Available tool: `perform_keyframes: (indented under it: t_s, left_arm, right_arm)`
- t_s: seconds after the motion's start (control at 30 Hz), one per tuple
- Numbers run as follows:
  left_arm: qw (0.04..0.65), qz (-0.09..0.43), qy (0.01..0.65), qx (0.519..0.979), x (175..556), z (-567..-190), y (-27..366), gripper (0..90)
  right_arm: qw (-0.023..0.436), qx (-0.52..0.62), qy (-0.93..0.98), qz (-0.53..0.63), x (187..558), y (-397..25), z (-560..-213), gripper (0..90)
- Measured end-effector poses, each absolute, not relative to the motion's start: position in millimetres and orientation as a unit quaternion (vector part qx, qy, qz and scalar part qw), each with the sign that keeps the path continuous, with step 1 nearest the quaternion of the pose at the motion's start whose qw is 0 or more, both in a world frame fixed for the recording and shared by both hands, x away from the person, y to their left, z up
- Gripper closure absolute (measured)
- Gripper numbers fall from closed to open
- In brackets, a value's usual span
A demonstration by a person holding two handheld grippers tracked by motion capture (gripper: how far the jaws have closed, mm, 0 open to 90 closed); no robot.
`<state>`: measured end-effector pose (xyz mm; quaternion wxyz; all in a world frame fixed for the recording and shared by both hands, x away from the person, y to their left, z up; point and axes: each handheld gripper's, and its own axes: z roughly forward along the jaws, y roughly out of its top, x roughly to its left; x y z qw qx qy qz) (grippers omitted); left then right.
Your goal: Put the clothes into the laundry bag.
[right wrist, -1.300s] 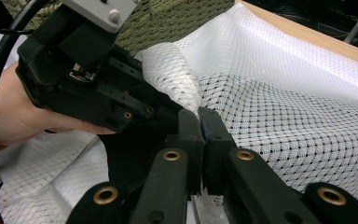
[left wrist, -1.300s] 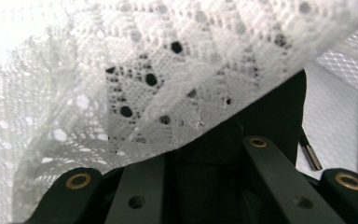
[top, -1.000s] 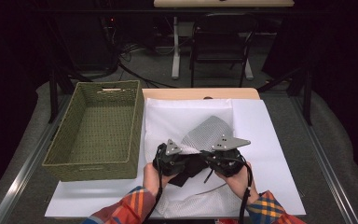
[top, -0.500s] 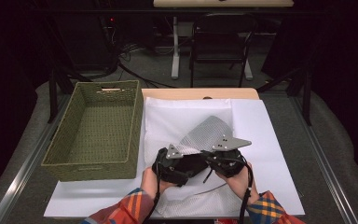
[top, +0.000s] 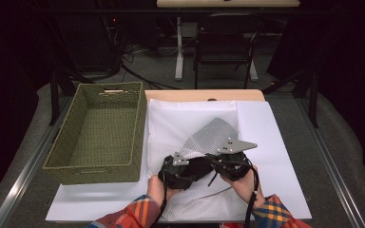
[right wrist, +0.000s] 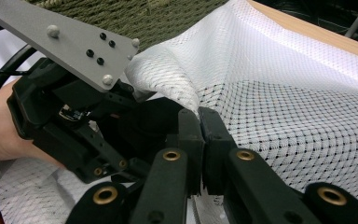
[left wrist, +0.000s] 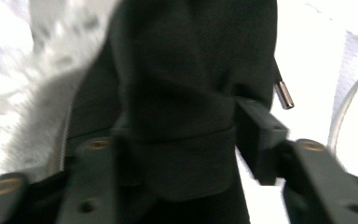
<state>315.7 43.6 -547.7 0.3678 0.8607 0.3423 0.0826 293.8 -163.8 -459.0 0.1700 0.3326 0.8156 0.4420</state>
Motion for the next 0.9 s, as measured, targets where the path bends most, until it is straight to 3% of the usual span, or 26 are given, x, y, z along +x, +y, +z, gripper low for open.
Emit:
perform_keyframes:
  t_s: [0.1, 0.2, 0.37, 0.67, 0.9]
  left_arm:
    - [0.371, 0.080, 0.347, 0.858, 318.2, -547.8, 45.7, 66.8]
    - [0.379, 0.077, 0.350, 0.853, 321.6, -547.8, 48.0, 75.1]
    - [0.379, 0.078, 0.350, 0.853, 326.1, -543.7, 48.2, 77.8]
    - [0.384, 0.097, 0.348, 0.850, 338.7, -545.0, 47.1, 76.2]
    - [0.374, 0.074, 0.329, 0.864, 336.5, -542.3, 46.8, 56.8]
  right_arm:
    - [0.170, 0.332, 0.816, 0.442, 293.5, -163.0, -458.8, 88.6]
    - [0.170, 0.333, 0.815, 0.442, 293.2, -162.8, -458.5, 88.6]
    - [0.171, 0.333, 0.814, 0.444, 293.1, -163.2, -457.7, 88.6]
    - [0.170, 0.335, 0.813, 0.446, 293.7, -164.2, -457.2, 88.6]
    - [0.170, 0.333, 0.815, 0.444, 293.8, -163.6, -458.6, 88.6]
